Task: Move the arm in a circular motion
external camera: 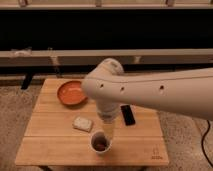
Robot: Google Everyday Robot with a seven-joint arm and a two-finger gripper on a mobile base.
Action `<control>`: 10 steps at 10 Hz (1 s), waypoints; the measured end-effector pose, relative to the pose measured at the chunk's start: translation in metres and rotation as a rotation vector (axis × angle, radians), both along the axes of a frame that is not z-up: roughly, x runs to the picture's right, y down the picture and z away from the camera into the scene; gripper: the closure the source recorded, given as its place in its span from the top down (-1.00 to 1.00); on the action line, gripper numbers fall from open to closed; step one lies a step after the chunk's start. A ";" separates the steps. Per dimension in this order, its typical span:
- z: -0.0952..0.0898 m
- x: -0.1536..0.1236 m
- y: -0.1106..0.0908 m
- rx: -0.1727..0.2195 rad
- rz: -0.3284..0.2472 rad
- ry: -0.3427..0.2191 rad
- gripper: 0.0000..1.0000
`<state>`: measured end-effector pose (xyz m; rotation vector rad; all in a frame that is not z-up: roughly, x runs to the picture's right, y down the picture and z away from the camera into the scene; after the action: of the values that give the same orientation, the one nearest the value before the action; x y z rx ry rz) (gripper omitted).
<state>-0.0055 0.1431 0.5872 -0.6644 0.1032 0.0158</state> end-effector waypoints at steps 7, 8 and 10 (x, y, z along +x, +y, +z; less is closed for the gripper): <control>0.028 -0.183 -0.016 -0.033 -0.200 -0.291 0.60; 0.040 -0.202 -0.023 -0.034 -0.221 -0.325 0.60; 0.066 -0.238 -0.036 -0.039 -0.256 -0.388 0.60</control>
<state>-0.2439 0.1075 0.6528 -0.6785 -0.1863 -0.3607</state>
